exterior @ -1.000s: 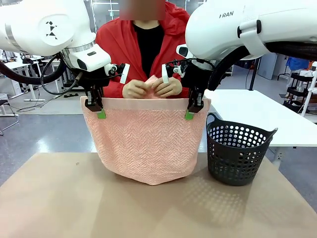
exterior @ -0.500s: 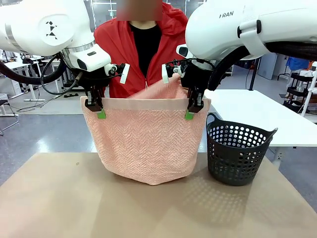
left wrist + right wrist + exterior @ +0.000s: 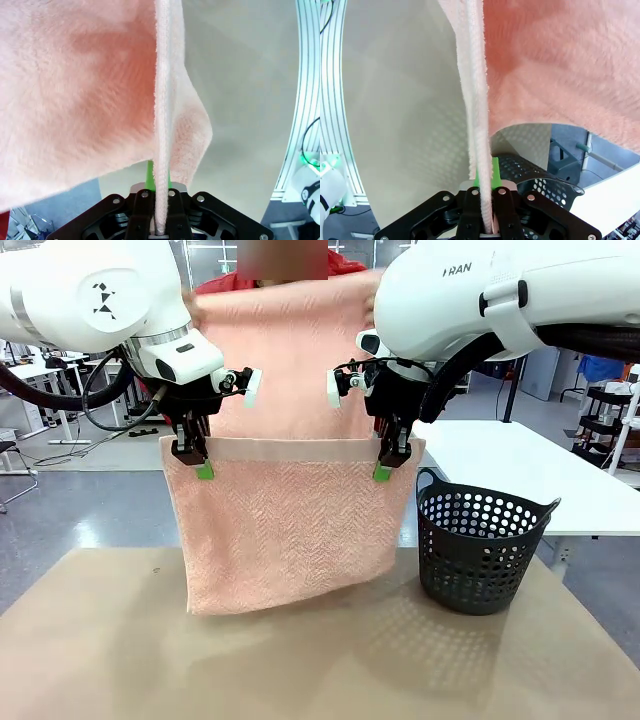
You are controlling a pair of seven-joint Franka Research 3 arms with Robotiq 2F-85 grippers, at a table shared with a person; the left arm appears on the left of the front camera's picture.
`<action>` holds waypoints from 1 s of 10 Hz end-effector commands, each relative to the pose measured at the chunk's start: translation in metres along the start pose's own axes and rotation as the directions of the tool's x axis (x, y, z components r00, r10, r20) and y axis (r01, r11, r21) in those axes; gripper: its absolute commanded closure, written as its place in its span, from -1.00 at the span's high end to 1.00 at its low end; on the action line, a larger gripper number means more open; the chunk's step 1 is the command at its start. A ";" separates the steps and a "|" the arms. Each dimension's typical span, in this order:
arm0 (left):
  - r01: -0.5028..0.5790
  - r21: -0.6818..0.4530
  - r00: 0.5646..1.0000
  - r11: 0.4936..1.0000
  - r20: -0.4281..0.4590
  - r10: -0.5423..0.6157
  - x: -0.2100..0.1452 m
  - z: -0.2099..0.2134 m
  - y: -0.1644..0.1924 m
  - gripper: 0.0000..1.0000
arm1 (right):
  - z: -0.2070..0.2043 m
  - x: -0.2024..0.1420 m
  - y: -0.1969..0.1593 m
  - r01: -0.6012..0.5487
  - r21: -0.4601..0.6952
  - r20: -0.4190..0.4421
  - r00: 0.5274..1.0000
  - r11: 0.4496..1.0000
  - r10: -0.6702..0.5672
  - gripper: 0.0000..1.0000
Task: Fold the towel.
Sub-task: Release the end of the 100 cm Hotel Towel you were holding and grab the top end of the folded side.
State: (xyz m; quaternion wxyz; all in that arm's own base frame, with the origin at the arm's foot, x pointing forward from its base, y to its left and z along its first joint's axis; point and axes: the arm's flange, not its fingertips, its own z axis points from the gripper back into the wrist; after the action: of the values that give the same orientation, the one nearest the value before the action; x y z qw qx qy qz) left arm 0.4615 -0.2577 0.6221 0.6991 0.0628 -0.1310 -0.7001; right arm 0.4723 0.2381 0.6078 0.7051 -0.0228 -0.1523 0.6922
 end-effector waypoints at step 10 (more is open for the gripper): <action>0.000 0.002 1.000 1.000 -0.003 0.000 -0.001 0.000 0.001 -1.00 | 0.001 -0.001 -0.001 -0.005 -0.006 0.002 1.000 1.000 0.005 -1.00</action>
State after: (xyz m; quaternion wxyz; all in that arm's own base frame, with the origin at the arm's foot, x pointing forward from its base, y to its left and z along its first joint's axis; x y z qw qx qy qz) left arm 0.4615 -0.2577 0.6221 0.6991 0.0628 -0.1310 -0.7001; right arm 0.4722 0.2382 0.6078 0.7051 -0.0229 -0.1523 0.6922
